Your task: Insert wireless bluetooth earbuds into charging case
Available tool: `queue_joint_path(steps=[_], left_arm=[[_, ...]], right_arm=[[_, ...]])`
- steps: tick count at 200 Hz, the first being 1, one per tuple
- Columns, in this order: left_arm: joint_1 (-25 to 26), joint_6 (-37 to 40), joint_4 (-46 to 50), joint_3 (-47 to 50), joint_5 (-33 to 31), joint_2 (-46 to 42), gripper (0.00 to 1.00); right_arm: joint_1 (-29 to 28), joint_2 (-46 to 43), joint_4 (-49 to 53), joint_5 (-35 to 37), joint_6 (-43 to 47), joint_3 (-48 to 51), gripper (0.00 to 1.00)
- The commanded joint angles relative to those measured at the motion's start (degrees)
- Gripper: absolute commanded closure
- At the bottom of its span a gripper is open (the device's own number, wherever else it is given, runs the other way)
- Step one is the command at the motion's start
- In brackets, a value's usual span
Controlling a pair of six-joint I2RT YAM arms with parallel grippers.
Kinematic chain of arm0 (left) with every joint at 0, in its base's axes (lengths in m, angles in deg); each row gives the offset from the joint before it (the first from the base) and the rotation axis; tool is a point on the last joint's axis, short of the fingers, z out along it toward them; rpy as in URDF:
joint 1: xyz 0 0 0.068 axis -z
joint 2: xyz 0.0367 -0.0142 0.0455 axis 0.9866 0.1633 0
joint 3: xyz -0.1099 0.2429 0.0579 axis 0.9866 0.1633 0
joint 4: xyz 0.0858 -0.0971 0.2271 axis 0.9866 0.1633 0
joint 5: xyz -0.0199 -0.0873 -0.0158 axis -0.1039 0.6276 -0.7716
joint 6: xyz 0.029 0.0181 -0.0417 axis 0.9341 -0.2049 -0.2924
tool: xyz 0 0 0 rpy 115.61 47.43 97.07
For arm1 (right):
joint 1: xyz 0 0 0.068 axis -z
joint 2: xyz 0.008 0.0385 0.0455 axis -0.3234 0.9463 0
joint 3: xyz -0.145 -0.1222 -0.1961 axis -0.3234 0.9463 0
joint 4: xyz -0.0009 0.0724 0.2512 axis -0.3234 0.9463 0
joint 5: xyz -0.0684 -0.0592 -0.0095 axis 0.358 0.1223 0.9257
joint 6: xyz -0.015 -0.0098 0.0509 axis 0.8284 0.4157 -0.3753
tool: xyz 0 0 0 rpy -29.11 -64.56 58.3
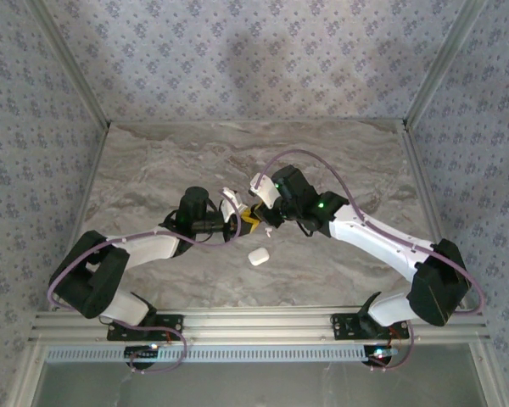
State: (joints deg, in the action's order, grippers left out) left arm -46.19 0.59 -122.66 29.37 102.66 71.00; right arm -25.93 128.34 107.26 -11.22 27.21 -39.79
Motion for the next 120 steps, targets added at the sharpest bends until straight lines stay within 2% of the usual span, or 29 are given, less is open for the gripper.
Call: queue_joint_path(steps=[1,27,75,120], left_arm=[[0.52,1.06,-2.14,-1.53,2.16,-3.02,0.87],[1.20,2.29,-0.73,-1.79,0.93,-3.06,0.87],[1.43,5.46,-0.27,0.83,-4.96,-1.99,0.87],[1.50,6.07,0.21,0.75,-6.11,-0.32,0.87]], right_arm=[[-0.02,0.68,4.56,2.20,1.15,-1.15,0.80],[0.21,0.60,4.16,0.96,0.62,-1.77,0.80],[3.32,-0.37,5.96,-5.60,-1.21,-2.04,0.80],[6.00,-0.84,9.42,-10.63,-2.65,-2.08,0.80]])
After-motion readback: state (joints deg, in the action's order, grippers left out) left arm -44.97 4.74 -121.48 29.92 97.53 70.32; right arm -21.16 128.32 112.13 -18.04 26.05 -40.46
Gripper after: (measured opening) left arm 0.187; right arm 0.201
